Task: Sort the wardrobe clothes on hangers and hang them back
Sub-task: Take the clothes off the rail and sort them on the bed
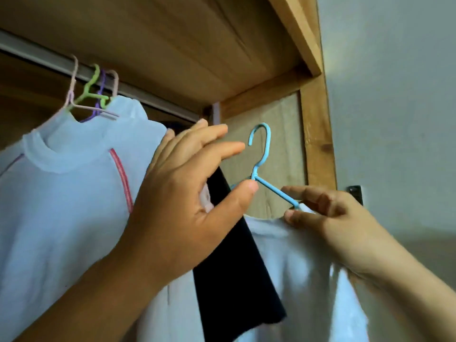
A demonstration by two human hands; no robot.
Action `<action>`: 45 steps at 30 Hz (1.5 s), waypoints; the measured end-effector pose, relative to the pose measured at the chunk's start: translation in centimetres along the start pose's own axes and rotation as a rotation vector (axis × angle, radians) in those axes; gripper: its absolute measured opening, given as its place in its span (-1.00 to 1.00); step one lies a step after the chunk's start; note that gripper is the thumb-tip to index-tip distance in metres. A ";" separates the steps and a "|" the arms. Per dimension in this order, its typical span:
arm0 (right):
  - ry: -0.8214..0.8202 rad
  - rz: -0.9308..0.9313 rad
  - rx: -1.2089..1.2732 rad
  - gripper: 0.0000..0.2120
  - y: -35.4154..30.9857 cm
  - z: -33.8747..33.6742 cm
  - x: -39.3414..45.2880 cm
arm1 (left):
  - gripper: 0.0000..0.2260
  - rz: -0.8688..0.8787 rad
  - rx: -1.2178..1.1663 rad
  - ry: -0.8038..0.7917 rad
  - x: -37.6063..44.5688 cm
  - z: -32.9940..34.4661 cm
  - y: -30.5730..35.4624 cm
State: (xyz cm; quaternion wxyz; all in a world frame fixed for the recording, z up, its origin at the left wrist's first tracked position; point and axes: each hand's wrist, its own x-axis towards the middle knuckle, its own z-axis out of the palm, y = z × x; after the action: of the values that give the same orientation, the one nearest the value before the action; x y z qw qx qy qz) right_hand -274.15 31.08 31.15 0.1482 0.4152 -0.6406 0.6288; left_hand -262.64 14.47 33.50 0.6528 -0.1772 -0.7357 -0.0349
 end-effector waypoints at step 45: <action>0.897 0.936 -1.106 -0.44 -10.5 -18.7 -57.7 | -0.65 0.401 -1.610 -0.563 -26.5 17.0 51.0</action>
State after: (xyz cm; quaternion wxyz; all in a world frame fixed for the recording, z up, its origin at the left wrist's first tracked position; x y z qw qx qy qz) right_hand -237.51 69.85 0.32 0.2941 -0.3131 -0.8418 0.3268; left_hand -260.84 61.25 -3.89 0.1175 -0.7122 -0.5764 -0.3830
